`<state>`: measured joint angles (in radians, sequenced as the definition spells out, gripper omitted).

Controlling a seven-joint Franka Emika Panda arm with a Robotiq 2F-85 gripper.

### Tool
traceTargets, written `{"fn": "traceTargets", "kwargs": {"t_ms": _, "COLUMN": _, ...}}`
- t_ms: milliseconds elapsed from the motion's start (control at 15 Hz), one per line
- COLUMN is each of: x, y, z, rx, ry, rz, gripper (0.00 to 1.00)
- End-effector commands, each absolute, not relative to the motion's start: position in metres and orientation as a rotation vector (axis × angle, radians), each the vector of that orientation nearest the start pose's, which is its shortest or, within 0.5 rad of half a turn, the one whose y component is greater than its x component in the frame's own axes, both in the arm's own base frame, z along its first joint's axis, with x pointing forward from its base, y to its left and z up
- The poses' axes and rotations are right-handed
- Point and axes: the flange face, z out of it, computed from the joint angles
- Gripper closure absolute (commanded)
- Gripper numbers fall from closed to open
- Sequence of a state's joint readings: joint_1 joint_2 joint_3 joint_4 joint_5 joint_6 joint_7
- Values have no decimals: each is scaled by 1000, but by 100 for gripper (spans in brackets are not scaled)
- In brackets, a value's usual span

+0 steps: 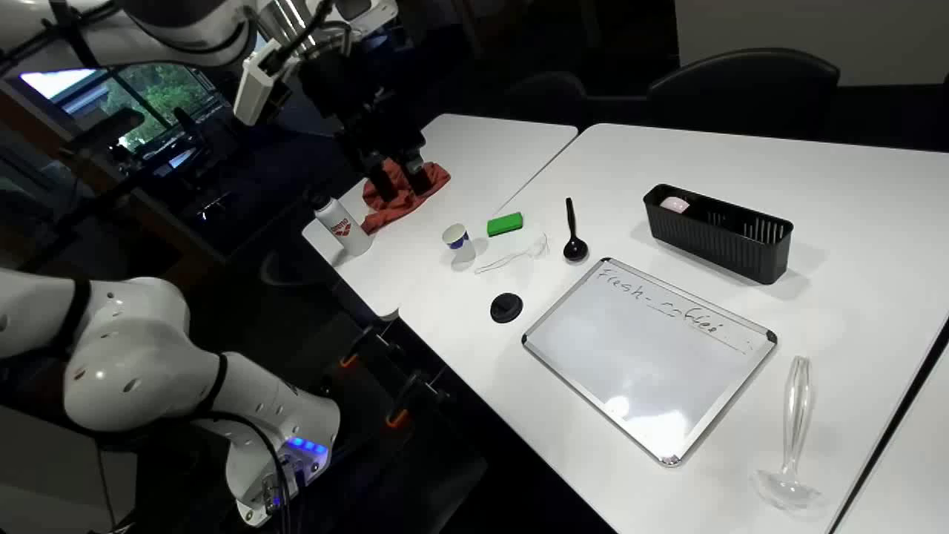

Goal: Pick up the black lid from the table and put it on the small cup.

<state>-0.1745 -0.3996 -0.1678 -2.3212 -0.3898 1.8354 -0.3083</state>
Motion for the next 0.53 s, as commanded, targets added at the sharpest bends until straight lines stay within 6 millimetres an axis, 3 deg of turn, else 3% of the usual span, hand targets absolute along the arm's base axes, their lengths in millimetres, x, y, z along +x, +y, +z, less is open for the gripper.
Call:
{"fn": "traceTargets", "kwargs": {"t_ms": 0, "x": 388, "y": -175, "z": 489, "rx": -3387, "ry": -172, "rz": 305, "gripper": 0}}
{"fn": "traceTargets", "kwargs": {"t_ms": 200, "x": 388, "y": -175, "z": 489, "rx": -3387, "ry": -172, "rz": 304, "gripper": 0}}
{"fn": "traceTargets", "kwargs": {"t_ms": 467, "x": 403, "y": -159, "z": 456, "rx": -3379, "ry": -585, "rz": 203, "gripper": 0}}
